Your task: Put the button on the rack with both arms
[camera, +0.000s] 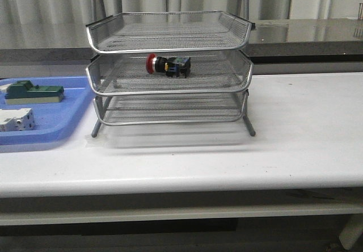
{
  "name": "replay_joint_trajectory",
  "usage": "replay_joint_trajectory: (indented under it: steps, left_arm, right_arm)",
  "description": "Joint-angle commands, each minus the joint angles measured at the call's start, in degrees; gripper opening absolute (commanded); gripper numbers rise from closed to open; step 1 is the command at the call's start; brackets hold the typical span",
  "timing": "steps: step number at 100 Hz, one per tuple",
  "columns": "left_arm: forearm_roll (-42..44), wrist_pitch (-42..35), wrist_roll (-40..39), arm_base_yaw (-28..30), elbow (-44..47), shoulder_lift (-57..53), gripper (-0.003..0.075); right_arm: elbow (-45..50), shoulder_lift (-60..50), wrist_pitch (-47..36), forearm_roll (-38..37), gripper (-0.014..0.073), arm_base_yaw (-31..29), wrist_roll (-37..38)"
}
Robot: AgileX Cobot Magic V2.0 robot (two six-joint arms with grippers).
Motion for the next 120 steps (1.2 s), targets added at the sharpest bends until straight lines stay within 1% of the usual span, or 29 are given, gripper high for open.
replay_joint_trajectory:
  steps: [1,7,20,26,31,44,56,68,98,120]
  left_arm:
    - [1.6,-4.6,-0.9,0.1,-1.5,0.4,0.0004]
    - [5.8,-4.6,-4.7,0.1,-1.5,0.4,0.0004]
    - [21.9,-4.6,-22.5,0.1,-1.4,0.4,0.0004]
    - [25.9,-4.8,-27.9,0.1,-1.0,0.4,0.0004]
    - [27.7,-4.9,-30.0,0.1,-0.5,0.3,0.0004]
    - [27.9,-6.3,-30.4,0.1,1.8,-0.4,0.0004]
    - [27.9,-11.7,-30.4,0.1,5.8,-3.4,0.0004]
    - [27.9,-15.1,-30.4,0.1,10.3,-7.4,0.0004]
    - [27.3,-15.2,-30.4,0.1,18.2,-19.1,0.0004]
    - [26.2,-18.0,-30.5,0.1,21.0,-18.7,0.0004]
  right_arm:
    - [-0.9,-1.0,-5.0,-0.8,-0.0057,-0.3,-0.1]
    - [-0.9,-1.0,-5.0,-0.8,-0.0057,-0.3,-0.1]
    - [-0.9,-1.0,-5.0,-0.8,-0.0057,-0.3,-0.1]
    - [-0.9,-1.0,-5.0,-0.8,-0.0057,-0.3,-0.1]
    - [-0.9,-1.0,-5.0,-0.8,-0.0057,-0.3,-0.1]
    - [-0.9,-1.0,-5.0,-0.8,-0.0057,-0.3,-0.1]
    - [-0.9,-1.0,-5.0,-0.8,-0.0057,-0.3,-0.1]
    - [-0.9,-1.0,-5.0,-0.8,-0.0057,-0.3,-0.1]
    - [-0.9,-1.0,-5.0,-0.8,-0.0057,-0.3,-0.1]
    - [-0.9,-1.0,-5.0,-0.8,-0.0057,-0.3,-0.1]
